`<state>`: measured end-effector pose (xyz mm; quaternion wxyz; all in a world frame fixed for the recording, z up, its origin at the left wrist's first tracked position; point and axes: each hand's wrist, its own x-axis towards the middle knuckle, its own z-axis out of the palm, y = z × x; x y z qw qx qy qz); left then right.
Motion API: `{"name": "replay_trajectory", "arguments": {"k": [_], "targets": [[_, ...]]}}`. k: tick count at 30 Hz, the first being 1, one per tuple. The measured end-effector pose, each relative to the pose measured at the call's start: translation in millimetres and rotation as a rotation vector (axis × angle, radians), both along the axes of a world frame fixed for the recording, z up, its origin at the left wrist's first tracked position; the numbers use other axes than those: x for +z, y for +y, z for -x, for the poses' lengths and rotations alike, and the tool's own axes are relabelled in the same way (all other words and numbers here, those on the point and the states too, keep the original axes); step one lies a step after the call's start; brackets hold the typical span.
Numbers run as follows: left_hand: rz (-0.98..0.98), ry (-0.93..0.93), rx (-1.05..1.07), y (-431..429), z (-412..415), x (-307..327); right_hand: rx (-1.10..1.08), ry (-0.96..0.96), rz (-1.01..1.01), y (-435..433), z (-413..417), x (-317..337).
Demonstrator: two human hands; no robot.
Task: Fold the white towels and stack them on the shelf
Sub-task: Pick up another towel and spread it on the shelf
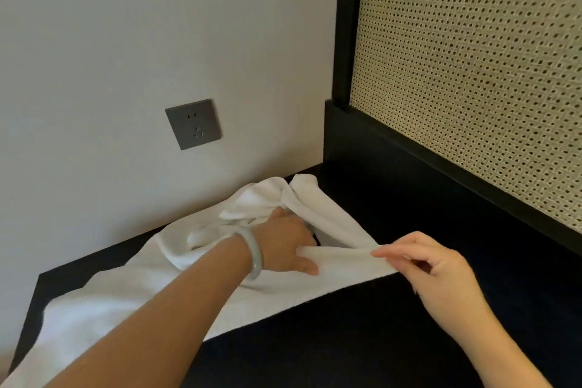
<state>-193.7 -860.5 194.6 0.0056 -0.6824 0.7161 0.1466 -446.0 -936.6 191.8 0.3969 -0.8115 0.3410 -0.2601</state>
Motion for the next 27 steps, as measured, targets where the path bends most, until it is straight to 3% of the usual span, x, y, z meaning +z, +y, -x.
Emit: {"name": "replay_trajectory", "arguments": {"k": [2, 3, 5, 7, 9, 10, 12, 14, 16, 18, 20, 27], "targets": [[-0.154, -0.090, -0.019, -2, -9, 6, -0.048, 0.026, 0.055, 0, 5, 0], [-0.233, -0.040, 0.005, -2, -13, 8, -0.078, 0.029, 0.067, 0, 8, -1], [-0.345, 0.250, 0.059, -3, -18, 16, -0.140, 0.015, 0.075, -1, 12, -3], [-0.387, 0.657, 0.103, -2, -17, 27, -0.196, -0.005, 0.064, -5, 18, -5], [-0.311, 1.003, 0.280, -4, -19, 31, -0.236, -0.026, 0.031, -10, 24, -7], [-0.263, 1.090, 0.330, -7, -20, 31, -0.248, -0.040, 0.010, -12, 26, -7], [-0.239, 1.099, 0.324, -10, -19, 28, -0.260, -0.067, -0.027, -15, 27, -7], [-0.347, 0.958, 0.274, -13, -16, 26, -0.263, -0.081, -0.040, -16, 27, -6], [-0.545, 0.572, 0.080, -15, -11, 20, -0.266, -0.083, -0.028, -17, 26, -6], [-0.489, 0.291, -0.085, -19, -13, 11, -0.267, -0.077, -0.012, -17, 25, -6], [-0.417, 0.359, -0.072, -20, -16, 8, -0.262, -0.067, -0.018, -15, 23, -7], [-0.386, 0.923, -0.004, -15, -10, 0, -0.137, -0.048, -0.058, -11, 28, -6]]}}
